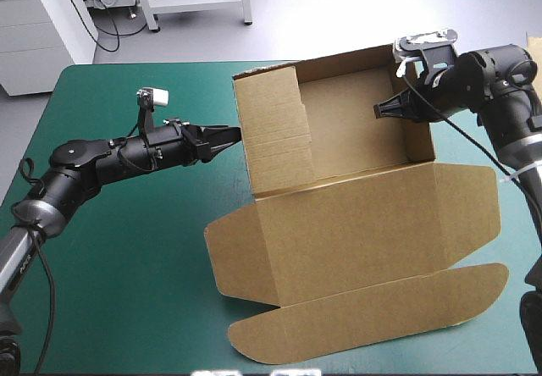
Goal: Fold the box
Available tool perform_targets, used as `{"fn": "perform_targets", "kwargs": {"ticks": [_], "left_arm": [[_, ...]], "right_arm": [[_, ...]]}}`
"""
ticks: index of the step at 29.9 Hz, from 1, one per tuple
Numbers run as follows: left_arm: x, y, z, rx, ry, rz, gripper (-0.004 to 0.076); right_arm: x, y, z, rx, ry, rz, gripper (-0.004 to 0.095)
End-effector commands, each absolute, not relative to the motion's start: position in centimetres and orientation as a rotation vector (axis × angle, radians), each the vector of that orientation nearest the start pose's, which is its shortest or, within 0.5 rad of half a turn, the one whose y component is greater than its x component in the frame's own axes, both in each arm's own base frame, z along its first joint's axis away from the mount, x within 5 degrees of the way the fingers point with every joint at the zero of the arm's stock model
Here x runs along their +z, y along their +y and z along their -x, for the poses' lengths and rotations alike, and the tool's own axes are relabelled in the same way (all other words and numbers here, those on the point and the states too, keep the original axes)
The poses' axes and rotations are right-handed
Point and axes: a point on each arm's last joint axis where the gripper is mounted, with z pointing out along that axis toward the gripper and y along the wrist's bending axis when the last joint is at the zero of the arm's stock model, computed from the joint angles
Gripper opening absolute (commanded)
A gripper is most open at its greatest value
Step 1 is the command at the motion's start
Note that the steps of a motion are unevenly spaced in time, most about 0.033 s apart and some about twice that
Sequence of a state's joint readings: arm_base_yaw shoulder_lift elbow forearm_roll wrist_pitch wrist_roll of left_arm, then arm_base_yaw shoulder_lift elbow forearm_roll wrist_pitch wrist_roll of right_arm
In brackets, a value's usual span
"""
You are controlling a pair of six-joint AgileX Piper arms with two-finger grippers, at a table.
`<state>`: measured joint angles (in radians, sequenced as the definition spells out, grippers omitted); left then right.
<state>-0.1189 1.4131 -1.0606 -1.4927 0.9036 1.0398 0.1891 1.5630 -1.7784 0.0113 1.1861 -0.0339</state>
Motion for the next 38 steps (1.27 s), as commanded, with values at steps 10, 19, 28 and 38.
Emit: {"fn": "perform_targets", "kwargs": {"ticks": [10,19,28,38], "left_arm": [[37.4,-11.1,-27.1,-1.334,1.797,-0.389,0.0349],[37.8,-11.1,-27.1,-1.366,1.745,-0.391,0.0349],[37.8,-11.1,-27.2,-1.368,1.754,-0.372,0.0349],[38.2,-11.0,-26.5,-1.336,1.762,-0.401,0.0357]], "right_arm": [[45.2,6.6,-31.9,0.133,2.298,0.310,-0.0014],[45.0,6.9,-32.1,0.149,2.293,0.346,-0.0016],[45.1,7.1,-32.2,0.182,2.276,0.327,-0.0015],[44.3,7.3,-33.2,0.184,2.287,0.326,-0.0015]]}}
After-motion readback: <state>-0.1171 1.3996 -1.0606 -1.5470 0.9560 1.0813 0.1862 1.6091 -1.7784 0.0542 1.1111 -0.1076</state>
